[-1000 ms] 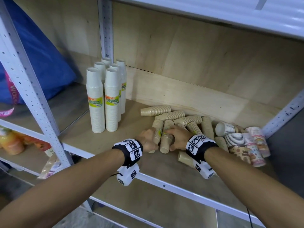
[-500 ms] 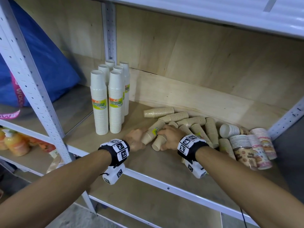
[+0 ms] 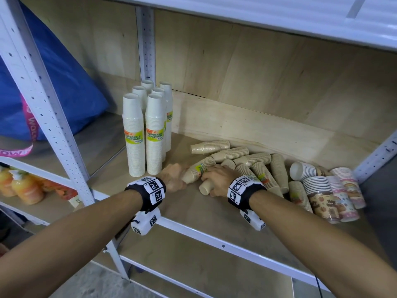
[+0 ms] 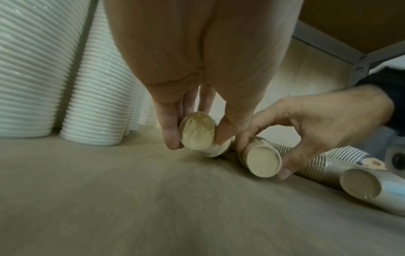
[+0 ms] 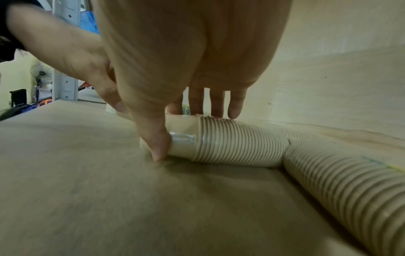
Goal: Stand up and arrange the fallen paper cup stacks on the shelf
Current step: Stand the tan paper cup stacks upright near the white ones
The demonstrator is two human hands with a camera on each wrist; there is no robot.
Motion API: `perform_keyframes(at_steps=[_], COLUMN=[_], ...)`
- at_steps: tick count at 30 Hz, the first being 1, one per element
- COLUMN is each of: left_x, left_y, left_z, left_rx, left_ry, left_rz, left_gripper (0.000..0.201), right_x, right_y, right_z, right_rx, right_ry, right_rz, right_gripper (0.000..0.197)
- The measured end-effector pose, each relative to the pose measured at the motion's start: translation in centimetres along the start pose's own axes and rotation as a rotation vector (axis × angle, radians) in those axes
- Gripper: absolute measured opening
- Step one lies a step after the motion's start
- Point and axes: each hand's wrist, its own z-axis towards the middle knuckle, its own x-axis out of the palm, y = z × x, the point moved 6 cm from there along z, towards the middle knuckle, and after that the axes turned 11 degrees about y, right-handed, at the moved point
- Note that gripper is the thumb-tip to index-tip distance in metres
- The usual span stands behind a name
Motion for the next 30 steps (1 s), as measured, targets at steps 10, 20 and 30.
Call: perform_keyframes(at_steps=[10, 20, 30], left_x=[-6.0, -10.1, -9.5], left_y=[-1.9, -6.5, -8.4], left_z=[-0.3, 1.0, 1.9], left_rx=[0.072, 0.188, 0.191], left_ry=[-0.187, -0.219, -0.191], left_rz=[-0.03, -0.025, 0.089], left_gripper=[0.053, 0.034, 0.035], right_x=[-5.8, -9.3, -8.3], right_y=[0.3, -1.4, -3.1], right_z=[-1.5, -2.8, -3.4], right_rx=[0.04, 0.157, 0.236], right_ry=[-0.255, -0.439, -0.458], right_rz=[0.212, 0.47, 0.58], right_gripper=[0.039, 0.036, 0.035])
